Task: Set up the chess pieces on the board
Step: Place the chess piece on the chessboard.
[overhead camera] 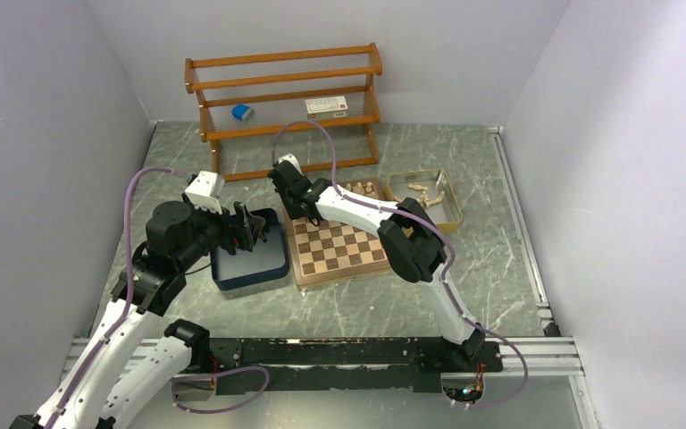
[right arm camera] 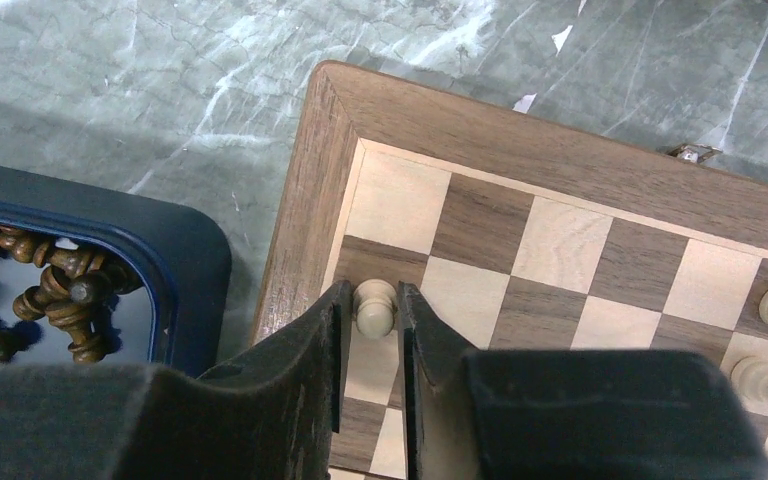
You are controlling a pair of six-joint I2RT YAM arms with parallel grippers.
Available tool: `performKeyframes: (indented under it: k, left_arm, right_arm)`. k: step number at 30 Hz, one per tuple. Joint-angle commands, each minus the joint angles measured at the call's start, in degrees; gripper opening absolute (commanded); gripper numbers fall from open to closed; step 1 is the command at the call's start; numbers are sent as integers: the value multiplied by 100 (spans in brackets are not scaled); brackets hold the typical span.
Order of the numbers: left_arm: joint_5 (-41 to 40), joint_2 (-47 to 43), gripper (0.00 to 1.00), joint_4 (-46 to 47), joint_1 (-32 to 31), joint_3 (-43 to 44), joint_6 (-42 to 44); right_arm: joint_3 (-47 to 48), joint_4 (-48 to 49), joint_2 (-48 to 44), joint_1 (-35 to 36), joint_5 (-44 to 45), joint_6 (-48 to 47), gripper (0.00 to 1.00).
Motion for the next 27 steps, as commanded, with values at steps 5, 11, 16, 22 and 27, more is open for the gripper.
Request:
performKeyframes:
  k: [5,11,16,22,27]
  left_arm:
    - [36,-13,99,72,-9,63,21]
    - [20,-25,99,76,-9,57,10]
    - [31,-17,99,77,-9,63,13]
    - [30,-46,99,76,-9,57,12]
    - [31,-56,99,68,-9,57,15]
  right_arm:
    - [92,29,147,-39,35,-41,23]
    - [143,22,204,-43,45,-41,22]
    - [118,62,203,-47,26,-42,22]
    - [131,45,213,-47,54,-21,24]
    - [264,-61,180,-47,17,11,31]
